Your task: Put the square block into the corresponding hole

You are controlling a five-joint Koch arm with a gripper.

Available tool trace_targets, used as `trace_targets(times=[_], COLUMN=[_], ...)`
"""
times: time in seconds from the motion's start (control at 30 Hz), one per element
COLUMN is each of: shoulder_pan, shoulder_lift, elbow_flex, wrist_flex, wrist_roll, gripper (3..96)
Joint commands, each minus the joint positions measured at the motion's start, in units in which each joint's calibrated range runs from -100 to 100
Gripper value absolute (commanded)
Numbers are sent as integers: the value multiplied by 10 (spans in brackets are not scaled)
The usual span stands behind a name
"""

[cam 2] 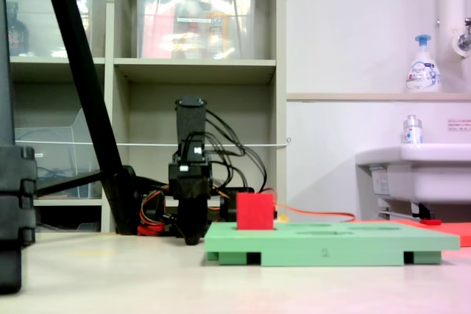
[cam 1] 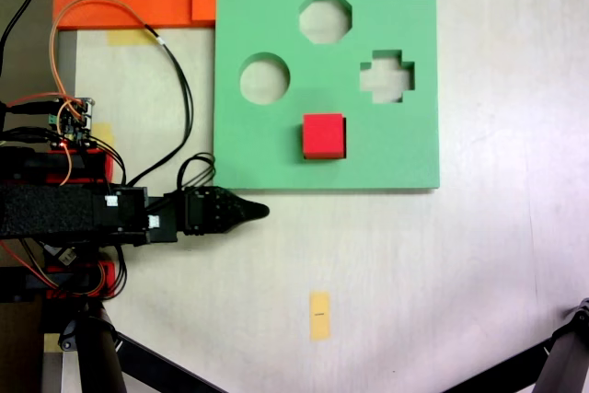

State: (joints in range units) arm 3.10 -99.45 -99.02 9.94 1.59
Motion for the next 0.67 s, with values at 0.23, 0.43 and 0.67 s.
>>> trace_targets(times=[0.23, 0.43, 0.67], shoulder_pan=[2, 2, 2], shoulder_lift=[-5, -5, -5], elbow_flex=[-10, -10, -10], wrist_flex=[-87, -87, -87], wrist_roll=[0, 0, 0], gripper=[493, 493, 493])
